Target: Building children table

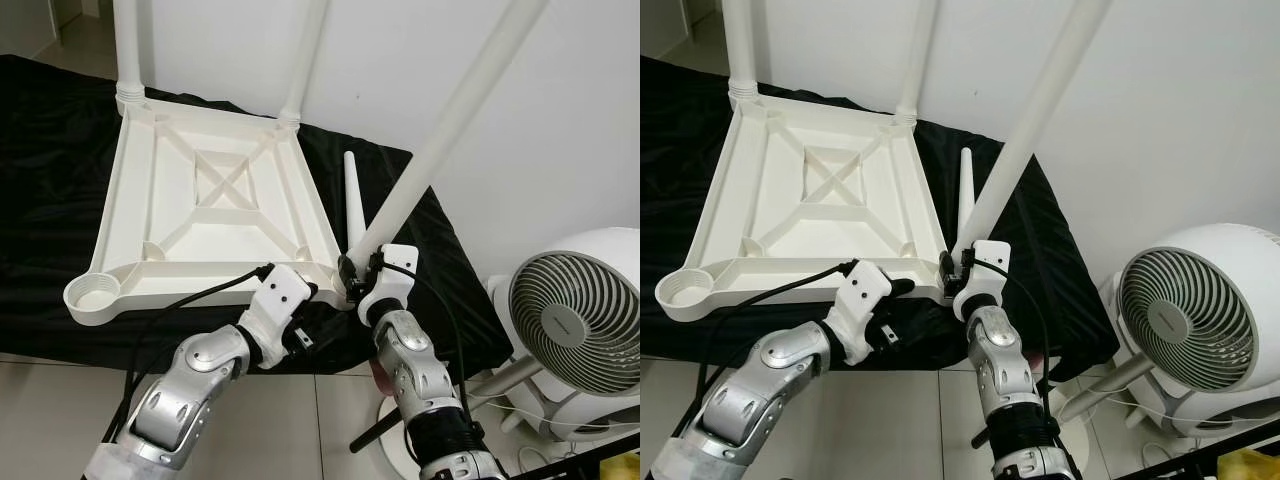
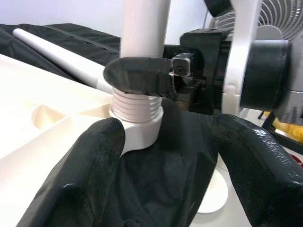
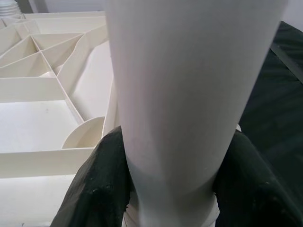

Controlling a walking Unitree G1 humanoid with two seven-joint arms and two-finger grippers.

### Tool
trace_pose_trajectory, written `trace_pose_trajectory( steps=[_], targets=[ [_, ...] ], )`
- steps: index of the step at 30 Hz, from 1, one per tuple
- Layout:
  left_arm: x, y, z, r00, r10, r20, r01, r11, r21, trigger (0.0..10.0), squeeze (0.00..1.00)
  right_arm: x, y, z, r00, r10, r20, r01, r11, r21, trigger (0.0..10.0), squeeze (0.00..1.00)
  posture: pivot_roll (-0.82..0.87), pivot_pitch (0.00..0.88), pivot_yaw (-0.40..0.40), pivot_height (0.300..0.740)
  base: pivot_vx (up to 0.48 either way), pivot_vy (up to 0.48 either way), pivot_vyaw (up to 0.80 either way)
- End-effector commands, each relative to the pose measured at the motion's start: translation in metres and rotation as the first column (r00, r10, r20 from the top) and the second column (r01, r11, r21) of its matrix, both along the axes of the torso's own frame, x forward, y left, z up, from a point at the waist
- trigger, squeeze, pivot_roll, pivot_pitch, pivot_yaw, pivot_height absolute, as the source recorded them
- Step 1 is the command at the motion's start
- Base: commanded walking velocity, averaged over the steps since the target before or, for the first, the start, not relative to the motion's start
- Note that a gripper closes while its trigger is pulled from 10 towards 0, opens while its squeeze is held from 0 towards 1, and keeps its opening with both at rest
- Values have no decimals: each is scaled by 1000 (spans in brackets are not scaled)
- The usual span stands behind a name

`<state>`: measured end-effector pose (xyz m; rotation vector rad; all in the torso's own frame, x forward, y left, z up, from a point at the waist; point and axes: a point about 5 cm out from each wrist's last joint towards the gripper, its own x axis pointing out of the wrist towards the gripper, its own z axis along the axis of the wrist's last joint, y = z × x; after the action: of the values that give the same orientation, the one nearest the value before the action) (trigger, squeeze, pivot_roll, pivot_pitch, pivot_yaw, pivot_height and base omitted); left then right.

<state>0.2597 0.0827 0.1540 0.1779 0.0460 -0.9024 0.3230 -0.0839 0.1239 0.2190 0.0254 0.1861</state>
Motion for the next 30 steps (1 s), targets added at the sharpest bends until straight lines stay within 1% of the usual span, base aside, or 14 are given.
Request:
trace_pose_trajectory(
  steps=[1,6,7,8,9,15,16,18,20,21,22,26,29,30],
  targets=[
    [0,-4,-2,1000,-24,-3,24,1000,8,10000,0,-6,-6,-21,993,-35,-111,35,999,2,10000,0,147,23,-239,740,0,0,0],
    [3,-1,1,1000,-18,7,18,1000,13,10000,0,-5,-4,-18,994,4,-108,-3,1000,7,10000,0,142,29,-236,740,0,0,0],
    [4,0,1,1000,-16,8,16,1000,13,10000,0,-5,-6,-16,996,8,-87,-8,1000,-3,10000,227,141,34,-233,740,0,0,0],
    [5,1,2,1000,-14,12,14,1000,15,10000,0,-6,-8,-11,998,29,-57,-30,999,-14,10000,1000,141,35,-234,740,0,0,0],
    [6,2,3,1000,-10,15,10,1000,15,10000,0,-5,-10,-8,998,46,-33,-46,999,-16,10000,1000,140,38,-234,740,0,0,0],
    [8,2,4,1000,-2,22,2,1000,13,10000,0,-3,-17,-4,995,99,6,-99,994,-37,10000,1000,139,39,-233,740,0,0,0],
    [8,1,4,1000,-2,24,2,1000,11,10000,0,1,-23,-4,990,140,8,-139,986,-93,10000,1000,138,37,-234,740,0,0,0],
    [8,1,4,1000,-2,24,2,1000,11,10000,0,1,-23,-4,990,140,8,-139,986,-93,10000,1000,138,37,-234,740,0,0,0],
    [5,-5,3,1000,-17,23,17,1000,7,10000,0,7,-34,-4,980,198,-6,-197,971,-139,10000,1000,142,34,-235,740,0,0,0],
    [3,-9,3,999,-30,19,30,1000,2,10000,0,9,-38,-2,975,223,3,-220,961,-170,10000,718,142,33,-234,740,0,0,0],
    [1,-11,3,999,-39,18,39,999,0,10000,0,11,-40,-1,970,242,6,-237,955,-177,10000,0,143,33,-235,740,0,0,0],
    [0,-14,2,999,-48,18,48,999,-1,10000,0,15,-44,4,947,322,16,-315,935,-160,10000,0,145,31,-235,740,0,0,0],
    [1,-14,2,999,-47,18,47,999,-1,10000,0,16,-45,5,939,343,20,-335,927,-166,10000,0,145,31,-235,740,0,0,0],
    [1,-14,3,999,-47,20,47,999,-3,10000,0,16,-43,6,910,413,31,-402,900,-169,10000,0,145,29,-233,740,0,0,0]
  ],
)
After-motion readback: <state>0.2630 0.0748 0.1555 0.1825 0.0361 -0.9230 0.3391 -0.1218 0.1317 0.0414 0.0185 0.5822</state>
